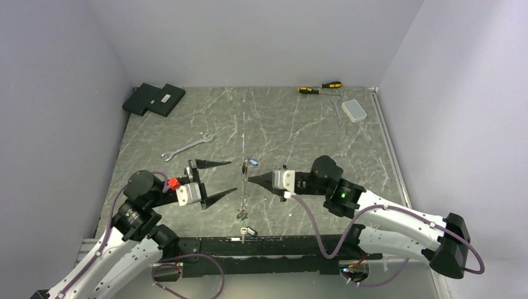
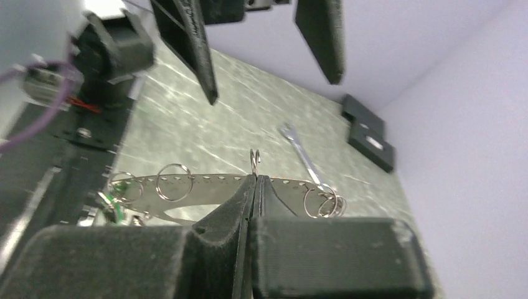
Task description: Put the keys on the keyring
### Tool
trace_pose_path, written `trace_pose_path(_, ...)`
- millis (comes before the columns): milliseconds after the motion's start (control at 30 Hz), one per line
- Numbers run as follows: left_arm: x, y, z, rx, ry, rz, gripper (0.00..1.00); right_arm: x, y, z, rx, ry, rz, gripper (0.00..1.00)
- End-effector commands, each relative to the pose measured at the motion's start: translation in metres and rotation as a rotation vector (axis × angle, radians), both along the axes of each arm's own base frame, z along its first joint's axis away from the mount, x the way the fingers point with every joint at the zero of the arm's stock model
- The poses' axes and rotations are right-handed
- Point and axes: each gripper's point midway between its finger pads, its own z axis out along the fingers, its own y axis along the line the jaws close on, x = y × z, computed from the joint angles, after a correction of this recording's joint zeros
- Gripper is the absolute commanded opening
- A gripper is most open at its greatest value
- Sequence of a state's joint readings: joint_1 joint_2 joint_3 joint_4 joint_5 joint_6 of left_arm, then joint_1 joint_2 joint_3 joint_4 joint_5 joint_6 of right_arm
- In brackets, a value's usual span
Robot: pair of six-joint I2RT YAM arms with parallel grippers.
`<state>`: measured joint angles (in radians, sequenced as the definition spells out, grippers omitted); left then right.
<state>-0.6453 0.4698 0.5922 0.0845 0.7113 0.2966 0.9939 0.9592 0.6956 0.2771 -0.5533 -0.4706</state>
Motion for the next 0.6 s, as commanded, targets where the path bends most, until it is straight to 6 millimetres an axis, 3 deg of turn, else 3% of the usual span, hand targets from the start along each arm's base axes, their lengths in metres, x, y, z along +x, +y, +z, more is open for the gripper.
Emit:
trace_pose_path(0,0.008,0.016,-0.039,0.177,0.06,0.1,0.72,0.03,-0.015,0.024,0.054,-0.257,-0.217,0.0)
trace_pose_path(200,0.038,0.028,-0.041,0.142,0.239,0.295,0.69,0.042,-0.017,0.007,-0.024,-0.395,-0.341,0.0)
trace_pose_path(367,0.044,0.018,-0.055,0.173,0.301,0.278,0.66,0.048,-0.02,-0.003,-0.063,-0.428,-0.398,0.0)
trace_pose_path(467,0.053,0.017,-0.061,0.166,0.318,0.306,0.64,0.06,-0.028,-0.006,-0.087,-0.423,-0.484,0.0)
trace_pose_path(567,0.077,0.02,-0.068,0.137,0.386,0.423,0.55,0.076,-0.044,-0.007,-0.08,-0.392,-0.615,0.0)
